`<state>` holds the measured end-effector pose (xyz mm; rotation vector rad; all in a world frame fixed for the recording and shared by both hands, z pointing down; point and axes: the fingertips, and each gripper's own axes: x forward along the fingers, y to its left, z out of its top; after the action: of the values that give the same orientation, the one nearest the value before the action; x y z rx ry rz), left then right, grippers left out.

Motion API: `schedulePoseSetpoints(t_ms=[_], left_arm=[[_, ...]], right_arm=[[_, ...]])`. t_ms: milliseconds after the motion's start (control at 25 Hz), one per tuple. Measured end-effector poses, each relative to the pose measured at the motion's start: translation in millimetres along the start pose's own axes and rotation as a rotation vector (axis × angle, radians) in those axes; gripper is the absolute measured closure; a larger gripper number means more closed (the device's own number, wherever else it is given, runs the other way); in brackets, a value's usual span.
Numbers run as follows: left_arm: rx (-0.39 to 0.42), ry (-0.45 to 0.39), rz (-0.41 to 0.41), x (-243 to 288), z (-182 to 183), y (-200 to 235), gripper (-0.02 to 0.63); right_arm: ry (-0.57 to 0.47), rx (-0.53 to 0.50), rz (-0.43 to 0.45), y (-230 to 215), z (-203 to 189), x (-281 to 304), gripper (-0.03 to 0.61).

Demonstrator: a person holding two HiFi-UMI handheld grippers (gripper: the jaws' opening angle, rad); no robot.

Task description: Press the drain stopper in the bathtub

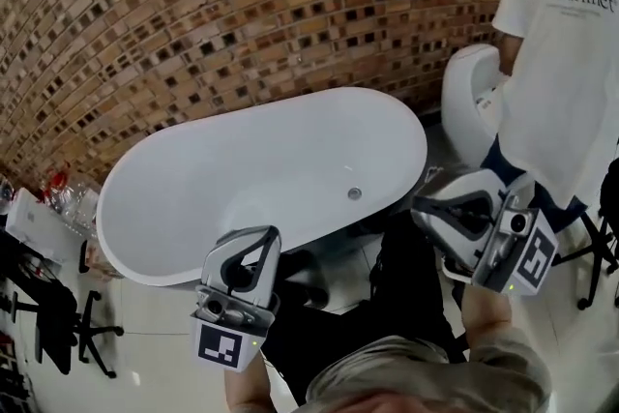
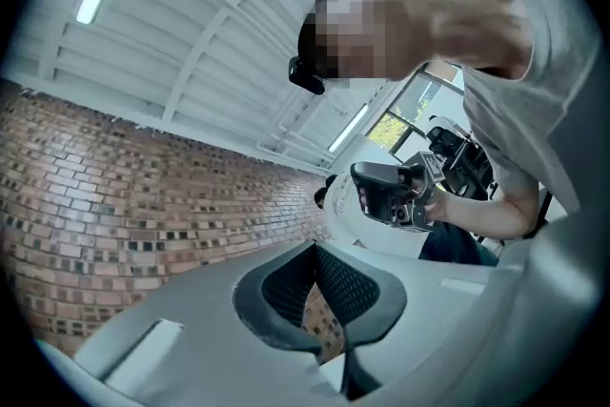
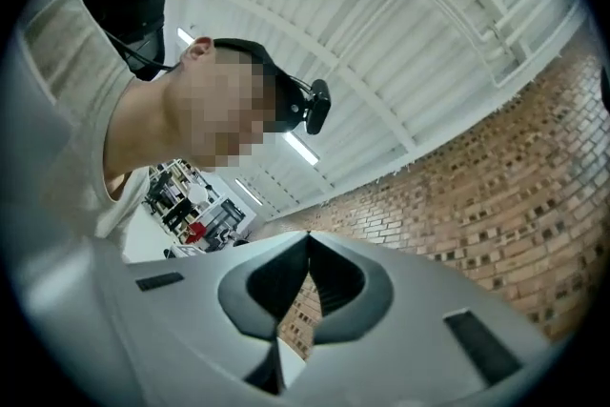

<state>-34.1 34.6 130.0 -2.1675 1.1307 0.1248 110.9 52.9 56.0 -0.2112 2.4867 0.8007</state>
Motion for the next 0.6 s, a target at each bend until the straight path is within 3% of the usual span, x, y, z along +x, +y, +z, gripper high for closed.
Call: schedulePoseSetpoints(t_ms=[200,400,600], left_arm=[[-0.017,-0.015,-0.012,-14,28,-13,0.606],[-0.023,-0.045,-0.050,-18,45,-24,0.606],[0.012,-0.040,-0.015,-27,58,-19,0.606]], right_arm=[[0.041,-0.117,0.009,28,23,5,0.578],[-0.001,-0.074,0.031,31,34,7,0.578],[0.043,-0.136,0.066,36,24,7,0.578]])
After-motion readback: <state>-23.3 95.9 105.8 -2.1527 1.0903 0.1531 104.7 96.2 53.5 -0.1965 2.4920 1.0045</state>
